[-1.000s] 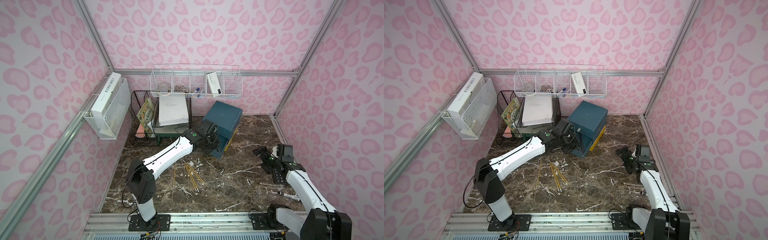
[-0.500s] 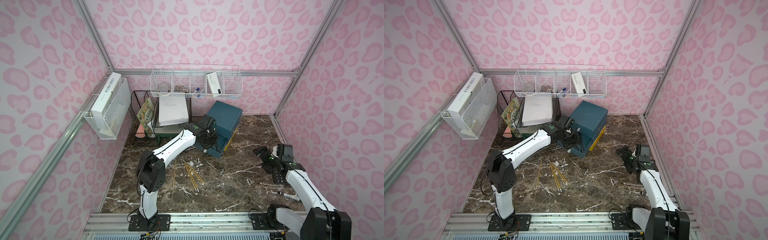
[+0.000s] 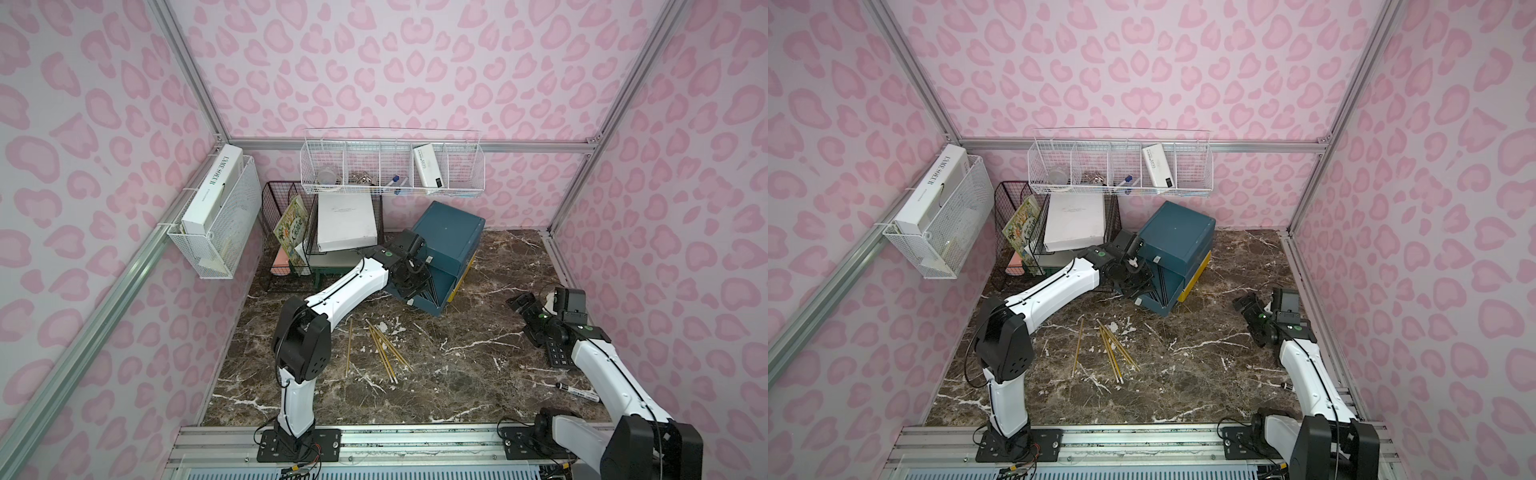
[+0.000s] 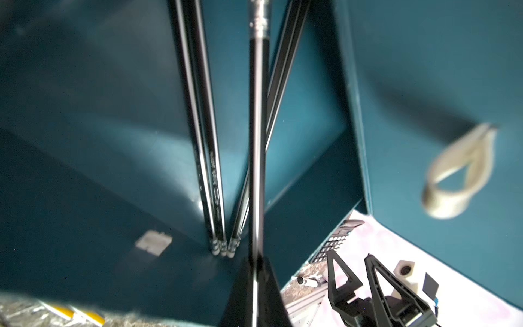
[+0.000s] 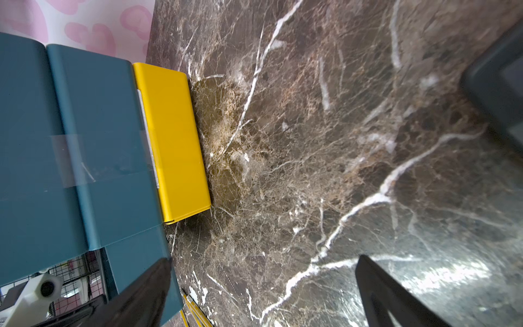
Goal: Please place the pencils in the drawer according to their color
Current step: Place the pencil in the drawer.
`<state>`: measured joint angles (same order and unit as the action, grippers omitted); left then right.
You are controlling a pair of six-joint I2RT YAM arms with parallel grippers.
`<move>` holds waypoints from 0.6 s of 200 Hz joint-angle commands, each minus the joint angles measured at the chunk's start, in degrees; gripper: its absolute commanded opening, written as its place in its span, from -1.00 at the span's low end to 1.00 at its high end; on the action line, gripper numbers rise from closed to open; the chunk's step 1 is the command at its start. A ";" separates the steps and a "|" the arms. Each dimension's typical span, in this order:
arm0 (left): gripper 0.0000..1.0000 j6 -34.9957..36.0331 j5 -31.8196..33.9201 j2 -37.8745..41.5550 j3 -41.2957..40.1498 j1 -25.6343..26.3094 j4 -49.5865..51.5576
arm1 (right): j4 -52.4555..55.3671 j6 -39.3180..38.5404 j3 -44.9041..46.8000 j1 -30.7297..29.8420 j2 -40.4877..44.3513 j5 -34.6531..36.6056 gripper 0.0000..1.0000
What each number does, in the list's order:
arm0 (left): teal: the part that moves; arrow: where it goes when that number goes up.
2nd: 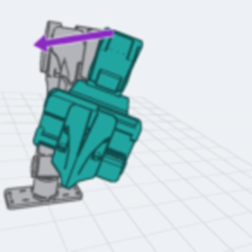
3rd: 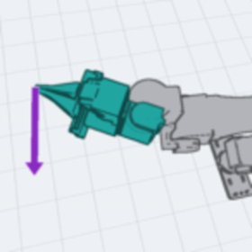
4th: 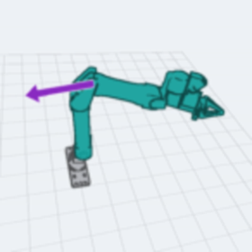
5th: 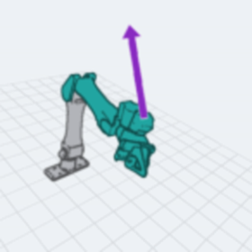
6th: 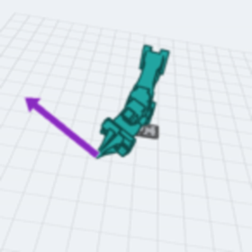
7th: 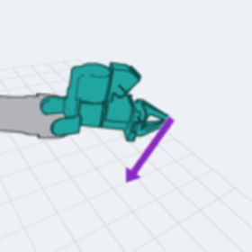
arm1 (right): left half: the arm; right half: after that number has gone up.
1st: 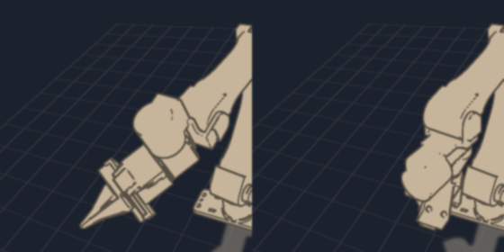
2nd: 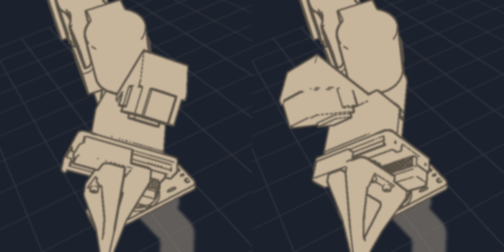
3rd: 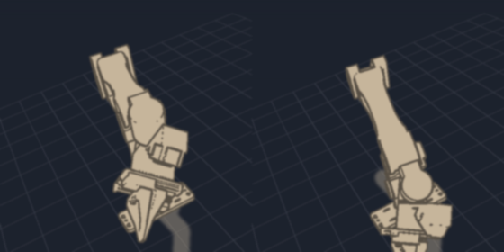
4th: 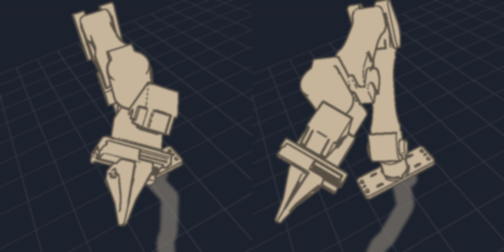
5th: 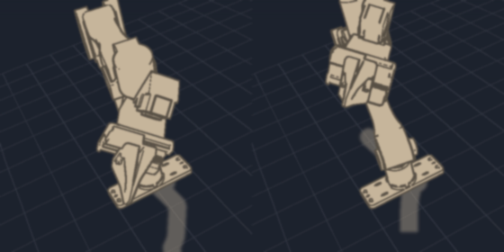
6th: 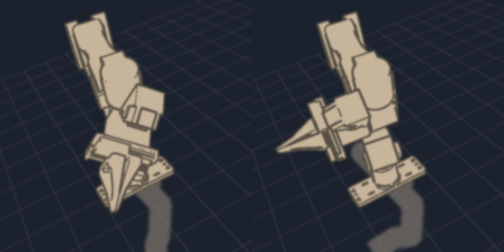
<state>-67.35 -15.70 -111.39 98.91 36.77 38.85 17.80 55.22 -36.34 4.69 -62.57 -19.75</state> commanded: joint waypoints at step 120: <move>-1.00 3.68 1.84 -4.81 6.72 -0.65 1.78 | 0.29 -0.20 0.67 0.39 1.63 0.59 0.99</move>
<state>-65.65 -15.25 -115.37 104.95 36.34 38.74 17.91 55.40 -35.64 4.91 -61.32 -19.70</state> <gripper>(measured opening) 0.051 0.997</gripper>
